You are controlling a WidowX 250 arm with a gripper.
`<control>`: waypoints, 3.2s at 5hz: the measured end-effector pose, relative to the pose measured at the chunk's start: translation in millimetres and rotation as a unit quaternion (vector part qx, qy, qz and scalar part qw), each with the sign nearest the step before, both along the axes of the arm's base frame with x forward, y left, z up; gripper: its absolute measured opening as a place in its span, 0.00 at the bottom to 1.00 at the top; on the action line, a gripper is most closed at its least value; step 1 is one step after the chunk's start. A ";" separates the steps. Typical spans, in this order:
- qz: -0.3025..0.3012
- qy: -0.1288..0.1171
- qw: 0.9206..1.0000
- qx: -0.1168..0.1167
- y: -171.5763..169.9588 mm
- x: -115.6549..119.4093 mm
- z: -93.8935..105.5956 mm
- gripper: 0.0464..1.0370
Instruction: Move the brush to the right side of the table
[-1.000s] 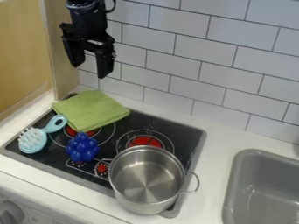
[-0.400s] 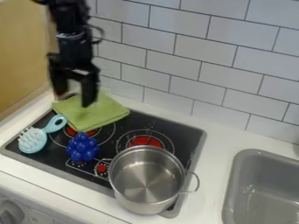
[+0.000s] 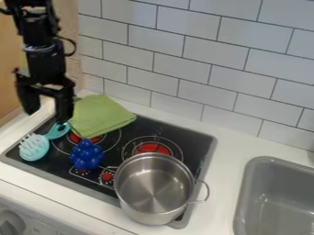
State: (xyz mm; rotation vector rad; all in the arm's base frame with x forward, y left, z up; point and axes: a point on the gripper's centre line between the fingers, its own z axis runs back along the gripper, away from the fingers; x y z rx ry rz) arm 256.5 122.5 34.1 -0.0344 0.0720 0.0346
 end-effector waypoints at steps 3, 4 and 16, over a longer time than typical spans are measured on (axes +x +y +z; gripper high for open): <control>-0.024 0.027 0.999 0.005 -4.2 -40.3 -31.7 0.96; -0.025 0.018 0.999 0.009 -3.6 -38.4 -32.4 0.92; -0.265 -0.047 0.963 0.004 -135.3 34.6 11.3 0.69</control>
